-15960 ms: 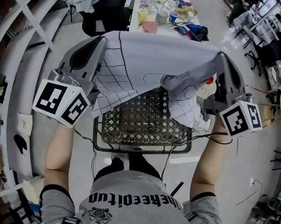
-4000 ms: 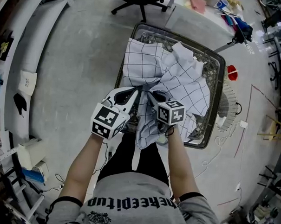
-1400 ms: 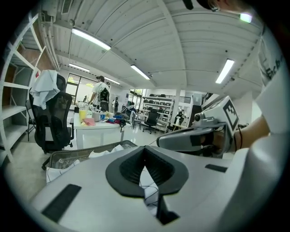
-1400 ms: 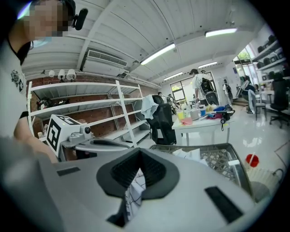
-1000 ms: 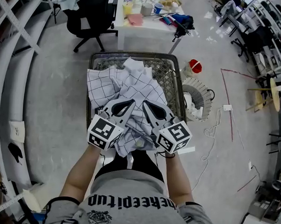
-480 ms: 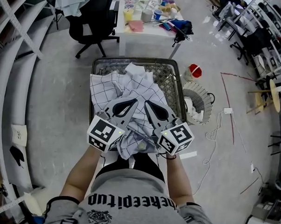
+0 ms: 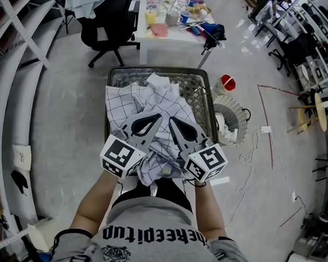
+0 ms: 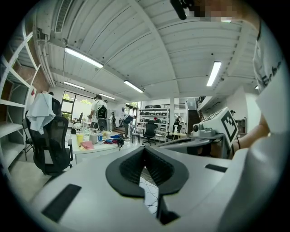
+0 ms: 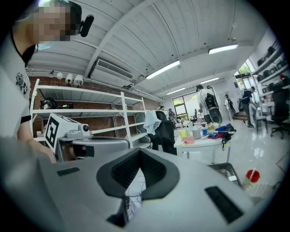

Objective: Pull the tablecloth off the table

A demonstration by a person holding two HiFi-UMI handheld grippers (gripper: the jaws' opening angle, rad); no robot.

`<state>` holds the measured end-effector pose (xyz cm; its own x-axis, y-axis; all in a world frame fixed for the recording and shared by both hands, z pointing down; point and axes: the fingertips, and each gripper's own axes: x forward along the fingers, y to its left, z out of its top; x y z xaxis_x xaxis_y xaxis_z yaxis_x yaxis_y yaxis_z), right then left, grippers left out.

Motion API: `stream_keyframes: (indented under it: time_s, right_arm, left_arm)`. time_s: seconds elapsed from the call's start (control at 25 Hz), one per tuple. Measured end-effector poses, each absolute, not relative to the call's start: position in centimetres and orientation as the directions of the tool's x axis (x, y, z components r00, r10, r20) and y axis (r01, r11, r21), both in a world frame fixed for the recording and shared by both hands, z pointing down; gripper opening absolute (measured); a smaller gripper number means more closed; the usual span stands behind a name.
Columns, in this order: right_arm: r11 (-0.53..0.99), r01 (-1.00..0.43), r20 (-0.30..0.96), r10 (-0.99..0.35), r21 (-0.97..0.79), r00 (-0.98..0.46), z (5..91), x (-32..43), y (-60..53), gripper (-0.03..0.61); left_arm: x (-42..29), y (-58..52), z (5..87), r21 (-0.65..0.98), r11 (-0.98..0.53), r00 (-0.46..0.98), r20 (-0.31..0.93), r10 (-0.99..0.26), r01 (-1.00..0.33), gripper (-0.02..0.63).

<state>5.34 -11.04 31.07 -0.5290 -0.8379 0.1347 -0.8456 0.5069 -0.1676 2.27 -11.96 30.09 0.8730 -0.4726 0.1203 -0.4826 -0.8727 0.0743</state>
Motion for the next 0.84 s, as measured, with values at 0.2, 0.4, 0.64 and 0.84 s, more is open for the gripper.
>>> stream_keyframes:
  time_s: [0.2, 0.4, 0.64, 0.84]
  right_arm:
    - [0.504, -0.849, 0.132, -0.842, -0.158, -0.524, 30.81, 5.42, -10.85, 0.009]
    - [0.501, -0.851, 0.130, -0.844, -0.156, -0.520, 30.65, 5.59, -10.60, 0.009]
    - [0.500, -0.852, 0.123, -0.846, -0.157, -0.519, 30.48, 5.54, -10.37, 0.009]
    - [0.505, -0.849, 0.118, -0.844, -0.154, -0.524, 30.36, 5.44, -10.52, 0.009]
  left_arm:
    - [2.46, -11.69, 29.99, 0.085, -0.876, 0.878, 0.110, -0.466, -0.476, 0.014]
    - [2.71, -11.43, 30.01, 0.092, -0.877, 0.880, 0.108, -0.462, -0.471, 0.014]
    - [2.67, -11.19, 29.89, 0.099, -0.876, 0.881, 0.101, -0.463, -0.472, 0.014]
    - [2.57, -11.33, 30.03, 0.105, -0.873, 0.879, 0.099, -0.467, -0.476, 0.014]
